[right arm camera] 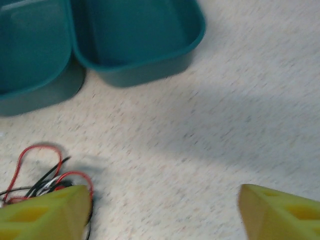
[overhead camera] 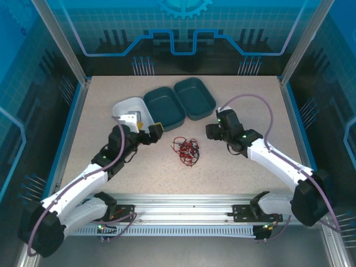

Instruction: Untangle the cables

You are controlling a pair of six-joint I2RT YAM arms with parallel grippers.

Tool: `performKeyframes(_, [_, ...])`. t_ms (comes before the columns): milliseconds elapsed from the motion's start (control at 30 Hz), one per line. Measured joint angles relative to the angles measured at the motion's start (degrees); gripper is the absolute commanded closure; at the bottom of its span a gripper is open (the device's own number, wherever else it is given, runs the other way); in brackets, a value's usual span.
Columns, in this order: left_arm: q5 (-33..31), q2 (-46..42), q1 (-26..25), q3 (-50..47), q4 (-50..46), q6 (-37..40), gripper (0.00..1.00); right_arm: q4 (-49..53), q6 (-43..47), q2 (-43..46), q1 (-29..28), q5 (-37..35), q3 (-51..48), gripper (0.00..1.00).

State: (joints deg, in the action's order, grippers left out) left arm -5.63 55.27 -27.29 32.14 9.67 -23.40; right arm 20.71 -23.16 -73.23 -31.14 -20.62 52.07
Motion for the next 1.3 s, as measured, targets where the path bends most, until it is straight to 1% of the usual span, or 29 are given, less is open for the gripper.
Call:
performKeyframes(133, [-2.25, 3.26, -7.28, 0.04, -2.14, -1.51, 0.01, 2.86, -4.98, -3.34, -0.81, 4.35, 1.29, 0.42])
performKeyframes(233, [-3.78, 5.68, -11.69, 0.20, -2.36, -2.08, 0.01, 3.26, -7.50, -5.66, -0.79, 8.72, 1.46, 0.49])
performKeyframes(367, [-4.66, 10.49, -14.43, 1.68, -3.04, -2.21, 0.02, 2.71, -9.46, -8.85, -0.68, 14.25, 1.73, 0.57])
performKeyframes(433, [-5.16, 13.11, -15.02, 2.86, -3.26, -2.32, 0.07, 2.10, -10.12, -10.71, -0.68, 16.79, 2.01, 0.63])
performKeyframes(500, [-5.64, 15.15, -15.43, 3.78, -3.41, -2.78, 0.11, 1.62, -10.73, -12.50, -0.68, 18.80, 2.38, 0.67])
performKeyframes(600, [-6.43, 17.33, -15.87, 4.20, -3.41, -4.02, 0.19, 0.68, -11.37, -15.02, -0.68, 21.16, 2.80, 0.70])
performKeyframes(900, [-6.91, 21.66, -16.06, 4.48, -3.45, -7.23, 0.40, -1.95, -12.48, -19.12, -0.68, 24.57, 2.82, 0.71])
performKeyframes(1000, [-7.08, 22.01, -16.06, 4.48, -3.54, -8.04, 0.49, -2.67, -12.87, -20.61, -0.68, 25.38, 2.82, 0.71])
performKeyframes(1067, [-7.21, 22.16, -16.09, 4.48, -3.80, -8.24, 0.56, -2.99, -12.94, -21.42, -0.68, 25.79, 3.02, 0.73])
performKeyframes(1167, [-7.30, 22.60, -16.09, 4.48, -4.28, -8.63, 0.64, -3.41, -13.31, -22.40, -0.68, 25.83, 3.56, 0.77])
performKeyframes(1300, [-7.69, 22.91, -16.09, 4.48, -5.29, -9.62, 0.74, -3.61, -13.60, -22.58, -0.68, 25.35, 3.87, 0.88])
